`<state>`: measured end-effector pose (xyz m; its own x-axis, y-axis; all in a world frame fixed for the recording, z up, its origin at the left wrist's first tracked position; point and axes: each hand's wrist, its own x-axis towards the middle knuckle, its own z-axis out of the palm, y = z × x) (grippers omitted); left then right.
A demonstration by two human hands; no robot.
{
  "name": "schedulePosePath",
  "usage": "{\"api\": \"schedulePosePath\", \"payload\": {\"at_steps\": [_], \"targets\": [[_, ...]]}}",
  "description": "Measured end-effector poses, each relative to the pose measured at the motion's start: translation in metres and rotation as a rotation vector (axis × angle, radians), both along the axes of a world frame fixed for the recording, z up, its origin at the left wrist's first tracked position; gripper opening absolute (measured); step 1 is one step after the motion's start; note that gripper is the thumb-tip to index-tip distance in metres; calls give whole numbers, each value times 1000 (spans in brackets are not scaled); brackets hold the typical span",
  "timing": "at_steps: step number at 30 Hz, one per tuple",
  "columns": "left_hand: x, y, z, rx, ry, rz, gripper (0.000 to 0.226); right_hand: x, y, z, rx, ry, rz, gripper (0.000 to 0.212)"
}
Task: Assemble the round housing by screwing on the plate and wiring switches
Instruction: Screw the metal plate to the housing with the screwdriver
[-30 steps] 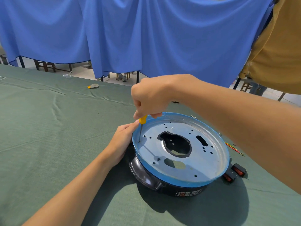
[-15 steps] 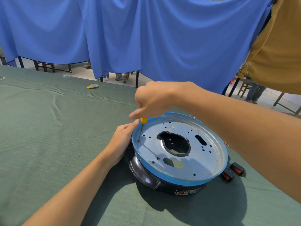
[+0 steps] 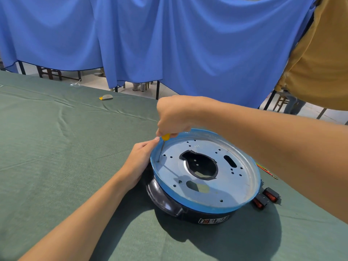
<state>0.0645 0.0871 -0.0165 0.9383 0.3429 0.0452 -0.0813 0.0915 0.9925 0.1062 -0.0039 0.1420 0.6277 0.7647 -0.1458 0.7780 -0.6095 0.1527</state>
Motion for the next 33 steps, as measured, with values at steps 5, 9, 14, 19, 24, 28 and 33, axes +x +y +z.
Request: {"api": "schedulePosePath", "payload": {"at_steps": [5, 9, 14, 19, 24, 28, 33], "targets": [[-1, 0, 3, -5, -2, -6, 34, 1, -3, 5, -29, 141, -98, 31], [-1, 0, 1, -3, -4, 0, 35, -12, 1, 14, -158, -77, 131, 22], [-1, 1, 0, 30, -3, -18, 44, -18, 0, 13, -90, -268, 366, 44], [1, 2, 0, 30, -1, -18, 37, -9, 13, 7, -128, -86, 102, 31], [2, 4, -2, 34, -1, -4, 34, -8, 10, 14, -81, 189, -61, 33], [2, 4, -2, 31, -5, -9, 34, -16, 7, 18, -144, 54, 89, 26], [3, 4, -2, 27, 8, -6, 35, -14, 6, 11, -46, -220, 284, 29]]}}
